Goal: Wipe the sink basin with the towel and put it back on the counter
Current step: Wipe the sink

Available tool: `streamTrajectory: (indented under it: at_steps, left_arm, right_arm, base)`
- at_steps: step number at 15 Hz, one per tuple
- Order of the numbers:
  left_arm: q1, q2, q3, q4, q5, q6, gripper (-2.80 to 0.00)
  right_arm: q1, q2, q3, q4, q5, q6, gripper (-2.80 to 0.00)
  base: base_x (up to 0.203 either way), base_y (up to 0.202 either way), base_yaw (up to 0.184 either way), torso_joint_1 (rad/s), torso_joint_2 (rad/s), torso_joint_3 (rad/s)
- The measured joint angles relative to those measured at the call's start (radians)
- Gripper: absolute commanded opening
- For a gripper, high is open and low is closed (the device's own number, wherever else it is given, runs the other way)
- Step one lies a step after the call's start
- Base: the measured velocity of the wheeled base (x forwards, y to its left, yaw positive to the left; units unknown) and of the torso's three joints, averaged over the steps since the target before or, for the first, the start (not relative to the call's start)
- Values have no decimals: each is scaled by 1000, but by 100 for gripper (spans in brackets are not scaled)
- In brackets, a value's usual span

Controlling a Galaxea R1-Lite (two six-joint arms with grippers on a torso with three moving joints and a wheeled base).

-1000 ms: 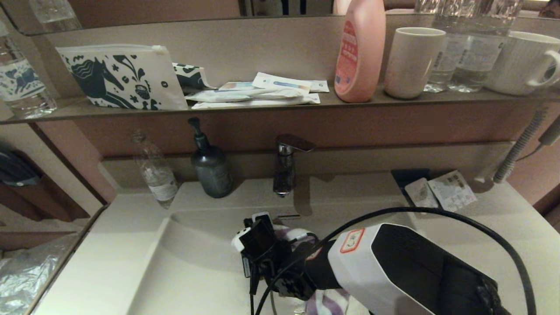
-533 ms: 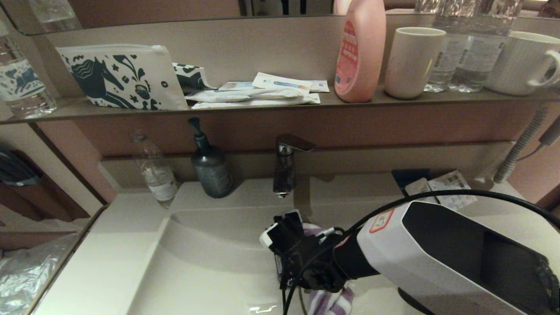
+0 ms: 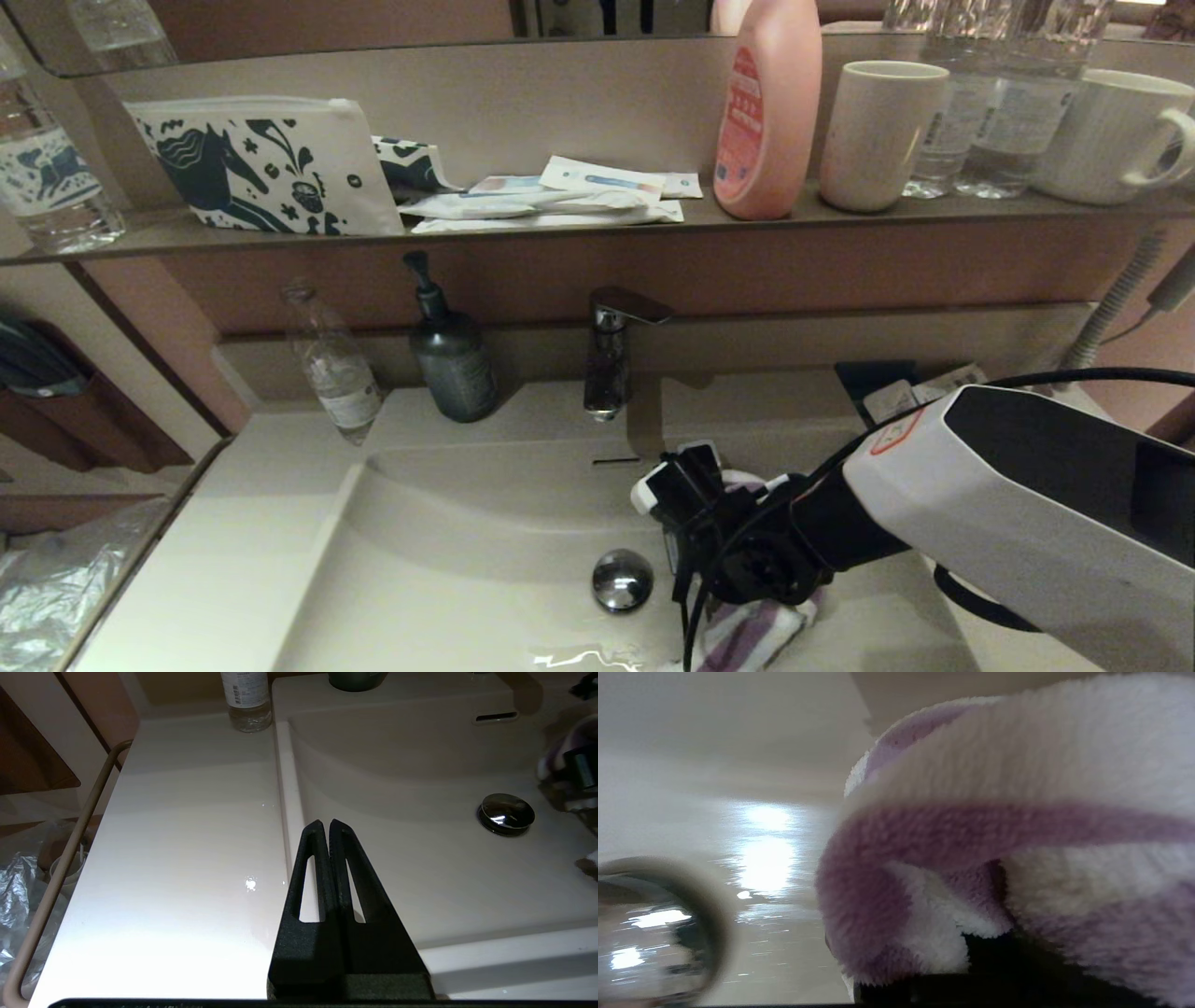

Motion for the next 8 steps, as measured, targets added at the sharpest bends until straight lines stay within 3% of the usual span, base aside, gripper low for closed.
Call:
streamTrajectory:
  at_steps: [5,8]
  left_arm:
    - [0,0,0,0,0,0,-280]
    - [0,0,0,0,-1,0,-280]
  right_arm:
    - [-86,-69,108,8,-1,-8,-280]
    - [-114,-107,159,130,-5,-22,-280]
  base:
    - [0,0,0,0,0,0]
    - [0,0,0,0,0,0]
